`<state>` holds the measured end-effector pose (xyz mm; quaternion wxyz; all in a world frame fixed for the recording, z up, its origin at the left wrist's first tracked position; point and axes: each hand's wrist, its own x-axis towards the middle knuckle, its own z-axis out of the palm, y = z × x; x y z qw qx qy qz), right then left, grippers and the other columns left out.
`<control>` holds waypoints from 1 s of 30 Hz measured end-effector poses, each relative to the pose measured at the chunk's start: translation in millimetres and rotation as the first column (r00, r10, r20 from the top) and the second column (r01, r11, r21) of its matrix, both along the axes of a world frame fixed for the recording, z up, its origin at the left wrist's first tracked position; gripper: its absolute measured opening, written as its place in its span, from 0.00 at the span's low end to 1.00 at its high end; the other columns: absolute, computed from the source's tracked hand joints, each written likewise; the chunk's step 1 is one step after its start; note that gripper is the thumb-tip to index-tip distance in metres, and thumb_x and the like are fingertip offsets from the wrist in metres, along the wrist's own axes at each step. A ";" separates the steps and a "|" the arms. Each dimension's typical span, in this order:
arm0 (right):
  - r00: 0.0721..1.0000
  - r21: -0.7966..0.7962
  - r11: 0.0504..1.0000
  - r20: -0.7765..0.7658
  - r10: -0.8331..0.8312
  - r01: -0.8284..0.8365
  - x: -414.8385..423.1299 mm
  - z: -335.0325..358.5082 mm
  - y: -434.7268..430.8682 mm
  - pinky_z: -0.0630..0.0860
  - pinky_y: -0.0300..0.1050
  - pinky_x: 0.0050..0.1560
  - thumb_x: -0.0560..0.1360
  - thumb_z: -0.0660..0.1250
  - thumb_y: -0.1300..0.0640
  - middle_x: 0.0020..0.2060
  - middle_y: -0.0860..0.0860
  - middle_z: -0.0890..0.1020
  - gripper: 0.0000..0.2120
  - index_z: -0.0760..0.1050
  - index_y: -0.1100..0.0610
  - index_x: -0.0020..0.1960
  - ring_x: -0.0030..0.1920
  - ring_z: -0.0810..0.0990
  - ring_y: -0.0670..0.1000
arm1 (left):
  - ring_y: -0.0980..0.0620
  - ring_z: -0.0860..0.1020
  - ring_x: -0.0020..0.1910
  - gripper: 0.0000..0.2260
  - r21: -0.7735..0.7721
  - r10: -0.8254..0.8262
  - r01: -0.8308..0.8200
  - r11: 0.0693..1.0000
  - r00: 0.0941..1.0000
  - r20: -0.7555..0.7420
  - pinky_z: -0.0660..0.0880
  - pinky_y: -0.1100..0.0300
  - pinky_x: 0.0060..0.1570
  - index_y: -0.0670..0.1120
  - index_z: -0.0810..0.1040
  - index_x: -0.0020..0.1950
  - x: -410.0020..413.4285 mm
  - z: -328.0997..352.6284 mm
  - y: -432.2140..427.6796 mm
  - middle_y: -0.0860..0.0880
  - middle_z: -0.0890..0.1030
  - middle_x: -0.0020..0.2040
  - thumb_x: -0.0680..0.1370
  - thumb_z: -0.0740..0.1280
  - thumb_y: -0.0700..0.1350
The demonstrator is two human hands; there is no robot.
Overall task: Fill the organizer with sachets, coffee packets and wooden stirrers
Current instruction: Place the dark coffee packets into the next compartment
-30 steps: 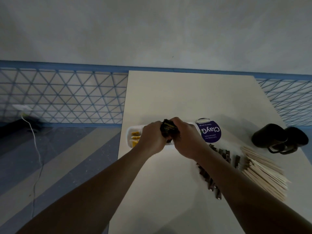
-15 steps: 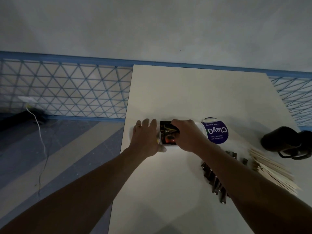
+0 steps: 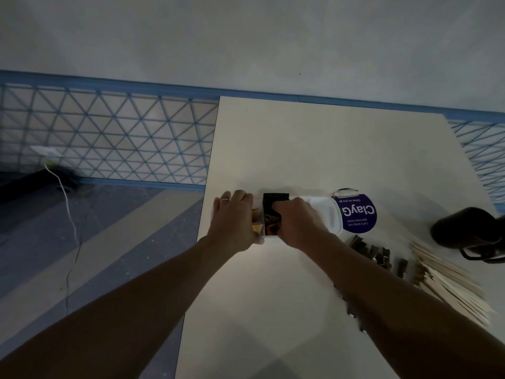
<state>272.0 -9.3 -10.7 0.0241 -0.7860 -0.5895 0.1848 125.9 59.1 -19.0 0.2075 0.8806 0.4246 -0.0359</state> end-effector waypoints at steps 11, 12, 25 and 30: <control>0.989 0.173 0.982 0.143 0.045 -0.070 6.2 19.9 -4.3 0.76 0.48 0.40 0.69 0.74 0.55 0.51 0.51 0.77 0.23 0.70 0.52 0.61 0.47 0.80 0.54 | 0.41 0.62 0.72 0.45 -0.039 0.003 -0.002 0.999 1.000 0.007 0.58 0.47 0.72 0.44 0.64 0.74 0.4 2.2 1.5 0.46 0.67 0.71 0.64 0.78 0.60; 0.988 0.159 0.984 0.147 0.054 -0.078 6.9 20.4 -3.7 0.77 0.49 0.42 0.67 0.76 0.55 0.54 0.52 0.75 0.30 0.66 0.51 0.65 0.49 0.78 0.54 | 0.41 0.62 0.72 0.46 -0.044 0.005 -0.004 0.999 1.000 0.009 0.58 0.46 0.73 0.44 0.64 0.74 0.5 2.1 1.6 0.46 0.67 0.71 0.63 0.78 0.60; 0.968 0.003 0.992 0.221 0.121 -0.124 7.7 -5.4 11.7 0.76 0.50 0.49 0.62 0.80 0.47 0.60 0.55 0.68 0.44 0.61 0.50 0.72 0.54 0.76 0.56 | 0.43 0.65 0.69 0.44 -0.013 0.017 -0.016 1.000 0.999 0.049 0.61 0.47 0.70 0.44 0.67 0.72 -1.5 1.3 0.7 0.46 0.70 0.69 0.62 0.79 0.60; 0.976 0.057 0.991 0.189 0.111 -0.123 11.3 -9.3 9.4 0.73 0.47 0.44 0.64 0.79 0.45 0.57 0.54 0.71 0.36 0.67 0.53 0.67 0.52 0.76 0.55 | 0.43 0.64 0.70 0.45 -0.025 0.023 -0.021 0.999 0.997 0.072 0.60 0.48 0.71 0.43 0.66 0.73 -2.6 2.2 0.3 0.46 0.69 0.70 0.63 0.79 0.59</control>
